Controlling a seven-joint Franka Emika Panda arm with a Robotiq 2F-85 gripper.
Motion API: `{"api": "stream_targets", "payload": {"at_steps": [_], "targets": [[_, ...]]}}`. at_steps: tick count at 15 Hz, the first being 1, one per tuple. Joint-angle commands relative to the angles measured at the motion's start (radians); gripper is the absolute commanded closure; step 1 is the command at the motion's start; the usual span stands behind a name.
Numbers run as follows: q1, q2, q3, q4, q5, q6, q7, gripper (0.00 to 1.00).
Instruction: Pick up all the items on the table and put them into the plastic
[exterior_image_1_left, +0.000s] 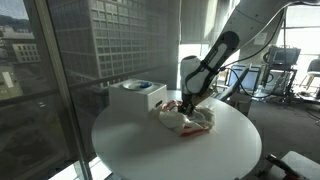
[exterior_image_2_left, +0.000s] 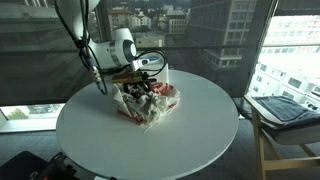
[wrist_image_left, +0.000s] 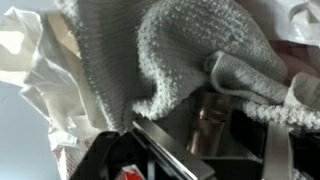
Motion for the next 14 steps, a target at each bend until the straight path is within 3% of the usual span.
{"api": "stream_targets", "payload": {"at_steps": [1, 4, 6, 10, 14], "targets": [[0.090, -0.159, -0.035, -0.144, -0.049, -0.040, 0.095, 0.00], [0.138, -0.270, -0.047, -0.202, -0.144, -0.122, 0.212, 0.00], [0.134, -0.331, -0.019, -0.221, -0.182, -0.192, 0.261, 0.00], [0.108, -0.423, 0.055, -0.235, -0.187, -0.318, 0.308, 0.00], [0.074, -0.411, 0.105, -0.220, -0.162, -0.315, 0.278, 0.00]]}}
